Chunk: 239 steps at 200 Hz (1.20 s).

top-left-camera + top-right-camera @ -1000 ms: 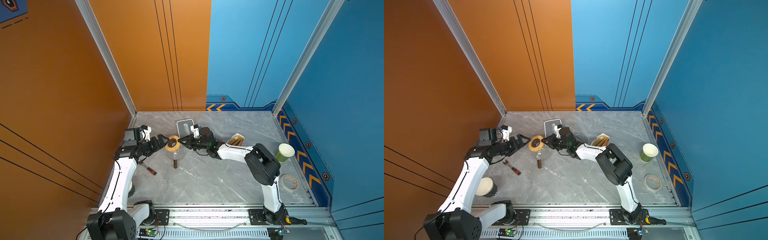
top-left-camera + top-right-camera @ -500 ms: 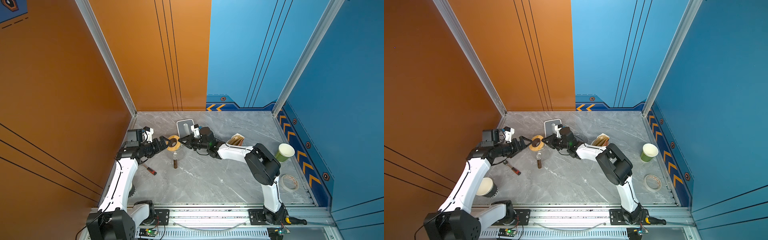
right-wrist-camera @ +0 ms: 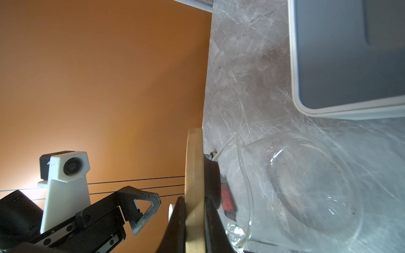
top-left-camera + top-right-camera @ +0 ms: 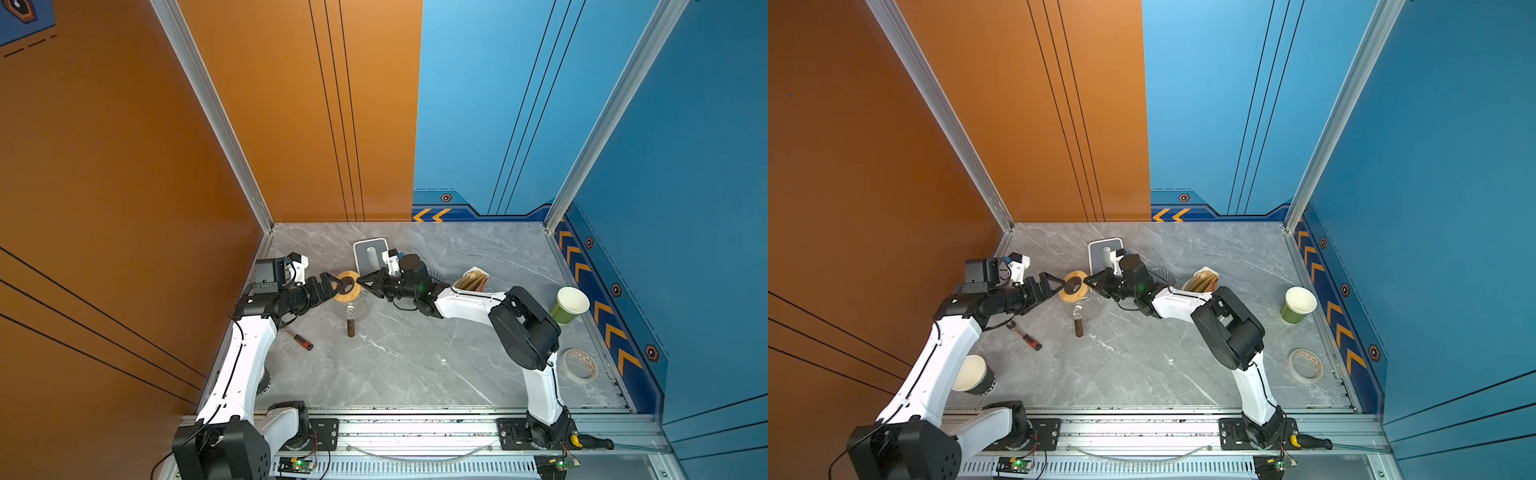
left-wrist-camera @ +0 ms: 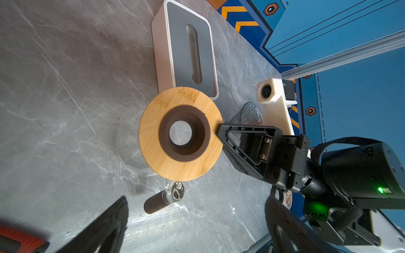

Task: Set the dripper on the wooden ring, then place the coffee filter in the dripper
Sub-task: 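Lower the bamboo ring onto the glass carafe's mouth with the right gripper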

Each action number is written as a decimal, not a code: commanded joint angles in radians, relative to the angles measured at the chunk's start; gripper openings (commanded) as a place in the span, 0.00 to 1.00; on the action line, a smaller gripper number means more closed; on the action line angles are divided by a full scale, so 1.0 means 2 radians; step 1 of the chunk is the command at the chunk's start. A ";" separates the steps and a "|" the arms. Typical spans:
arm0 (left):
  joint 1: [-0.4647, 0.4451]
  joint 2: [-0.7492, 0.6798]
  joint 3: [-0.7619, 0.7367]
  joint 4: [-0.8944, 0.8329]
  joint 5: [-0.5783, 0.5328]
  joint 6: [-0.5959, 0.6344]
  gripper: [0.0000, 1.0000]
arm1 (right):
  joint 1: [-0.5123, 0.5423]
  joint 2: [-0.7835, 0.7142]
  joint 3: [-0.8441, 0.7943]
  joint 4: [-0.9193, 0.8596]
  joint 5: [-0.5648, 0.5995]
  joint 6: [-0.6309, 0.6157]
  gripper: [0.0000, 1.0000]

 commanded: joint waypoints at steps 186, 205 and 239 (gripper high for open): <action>-0.002 -0.012 -0.001 -0.010 0.023 0.025 0.98 | -0.011 0.014 -0.022 0.028 0.013 0.009 0.17; -0.002 -0.013 -0.001 -0.010 0.022 0.024 0.98 | -0.011 0.014 -0.025 0.029 0.014 0.008 0.19; -0.002 -0.013 -0.001 -0.010 0.022 0.023 0.98 | -0.012 0.014 -0.029 0.028 0.015 0.006 0.23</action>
